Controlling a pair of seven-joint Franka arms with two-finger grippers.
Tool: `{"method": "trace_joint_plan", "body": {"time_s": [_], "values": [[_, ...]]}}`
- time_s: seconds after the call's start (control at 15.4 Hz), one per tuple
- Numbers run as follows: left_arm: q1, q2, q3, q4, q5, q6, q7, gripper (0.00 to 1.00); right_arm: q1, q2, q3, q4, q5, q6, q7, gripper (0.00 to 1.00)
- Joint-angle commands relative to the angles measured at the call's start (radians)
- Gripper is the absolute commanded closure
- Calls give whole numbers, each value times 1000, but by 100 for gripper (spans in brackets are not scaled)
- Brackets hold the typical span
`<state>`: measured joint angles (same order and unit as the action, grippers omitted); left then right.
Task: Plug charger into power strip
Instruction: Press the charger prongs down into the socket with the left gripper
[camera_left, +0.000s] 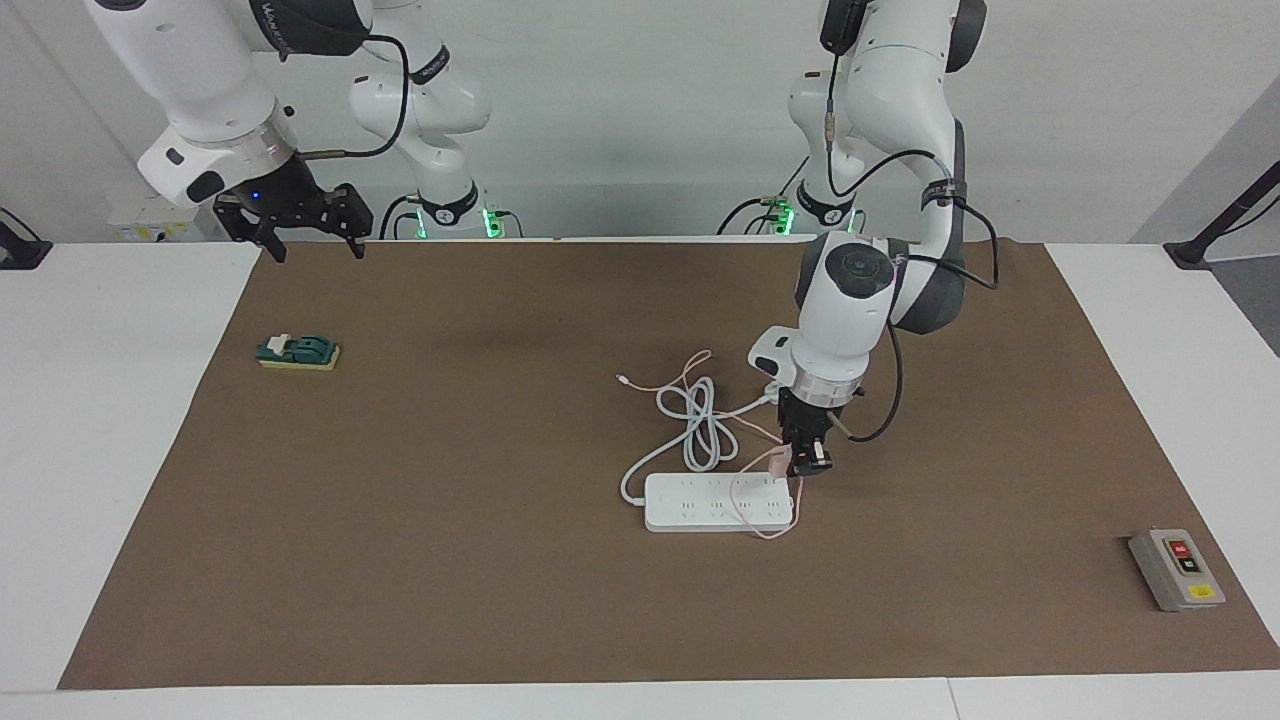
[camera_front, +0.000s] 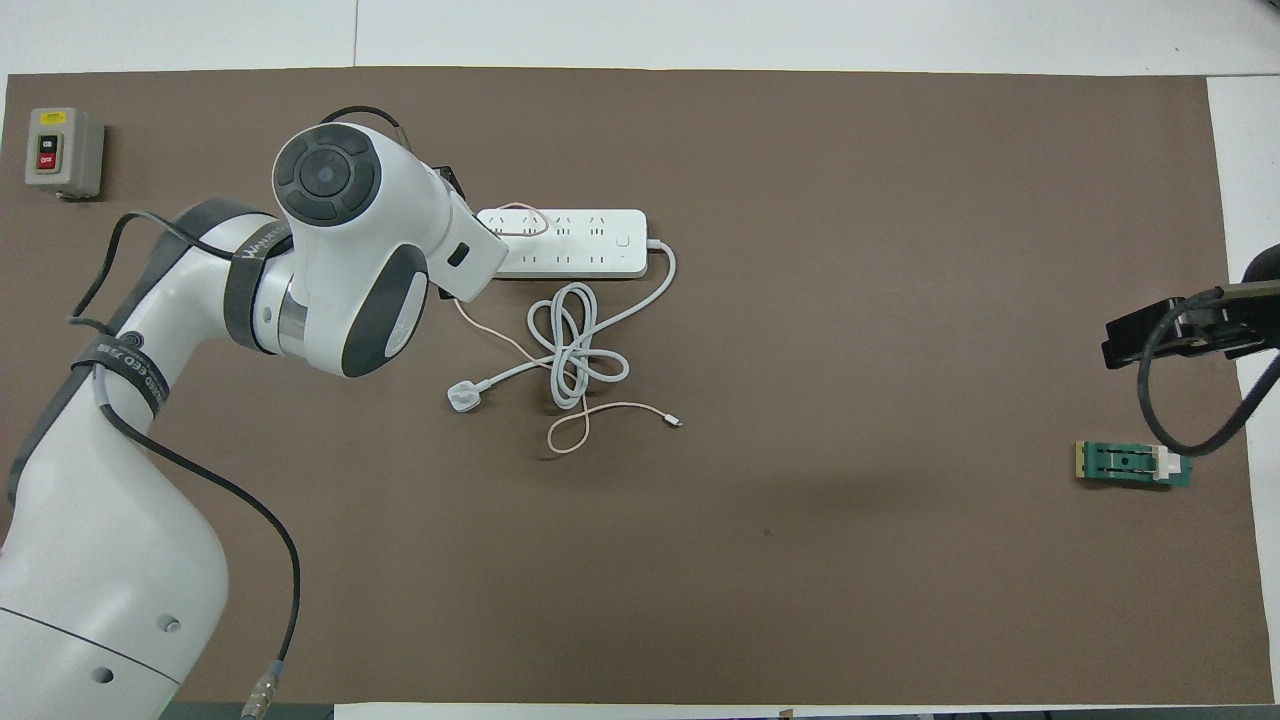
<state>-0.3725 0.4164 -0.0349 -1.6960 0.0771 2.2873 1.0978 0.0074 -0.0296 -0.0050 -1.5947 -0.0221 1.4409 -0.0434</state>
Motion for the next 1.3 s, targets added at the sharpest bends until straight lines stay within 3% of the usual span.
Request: {"method": "trace_joint_plan", "body": {"time_s": [0.0, 0.26, 1.24], "values": [[-2, -25, 3, -48, 32, 46, 25, 100, -1, -16, 8, -22, -30, 24, 28, 0], [-3, -25, 1, -89, 30, 129, 36, 100, -1, -15, 11, -22, -32, 46, 42, 0], [-10, -1, -2, -93, 17, 146, 19, 100, -4, -13, 11, -19, -30, 56, 83, 0]]}}
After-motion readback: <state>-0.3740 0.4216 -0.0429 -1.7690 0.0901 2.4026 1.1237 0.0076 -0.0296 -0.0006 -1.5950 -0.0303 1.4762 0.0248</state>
